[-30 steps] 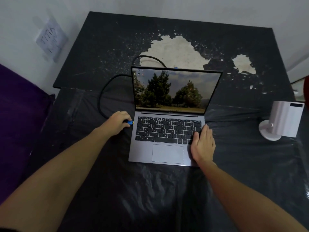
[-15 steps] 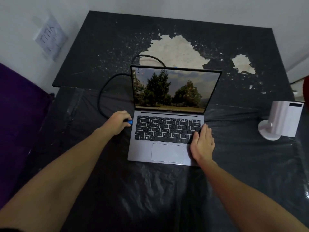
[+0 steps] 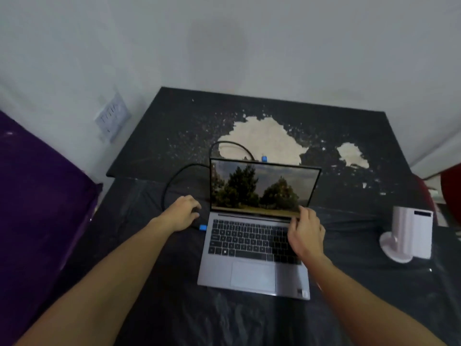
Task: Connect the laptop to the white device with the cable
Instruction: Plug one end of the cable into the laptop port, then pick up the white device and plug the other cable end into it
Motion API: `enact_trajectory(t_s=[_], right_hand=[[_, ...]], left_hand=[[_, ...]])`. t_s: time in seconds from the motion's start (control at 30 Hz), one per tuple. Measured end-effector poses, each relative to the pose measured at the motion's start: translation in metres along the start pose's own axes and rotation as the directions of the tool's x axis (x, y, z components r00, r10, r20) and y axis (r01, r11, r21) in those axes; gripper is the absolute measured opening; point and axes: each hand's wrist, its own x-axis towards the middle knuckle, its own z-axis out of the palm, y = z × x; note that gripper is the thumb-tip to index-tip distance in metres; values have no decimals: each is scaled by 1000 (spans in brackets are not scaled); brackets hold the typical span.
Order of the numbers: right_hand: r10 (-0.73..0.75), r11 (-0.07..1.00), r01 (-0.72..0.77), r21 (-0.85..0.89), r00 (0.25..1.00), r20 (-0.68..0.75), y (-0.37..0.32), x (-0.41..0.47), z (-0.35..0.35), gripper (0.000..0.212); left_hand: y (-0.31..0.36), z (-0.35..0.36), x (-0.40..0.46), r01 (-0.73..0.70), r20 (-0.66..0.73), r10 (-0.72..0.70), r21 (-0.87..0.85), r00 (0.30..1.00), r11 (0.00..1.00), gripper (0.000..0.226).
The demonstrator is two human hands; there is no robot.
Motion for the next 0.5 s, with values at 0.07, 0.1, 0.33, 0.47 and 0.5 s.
enact_trajectory(t_s=[0.07, 0.1, 0.33, 0.47, 0.5], right_hand=[[-117, 992, 120, 41, 991, -63, -38, 23, -27, 32], [-174, 982, 179, 55, 981, -86, -57, 35, -39, 31], [-460, 887, 460, -27, 888, 4, -168, 106, -65, 29], [-497, 861, 503, -70, 863, 91, -201, 136, -46, 29], [-502, 856, 511, -81, 858, 108, -205, 144, -42, 28]], left_hand=[[4, -34, 8, 18, -48, -18, 9, 999, 1000, 29], [7, -52, 13, 23, -78, -22, 6, 997, 1000, 28], [30, -117, 67, 28, -240, -55, -116, 969, 993, 25], [38, -120, 105, 87, -212, -136, -227, 968, 970, 27], [40, -119, 115, 117, -193, -168, -251, 967, 961, 29]])
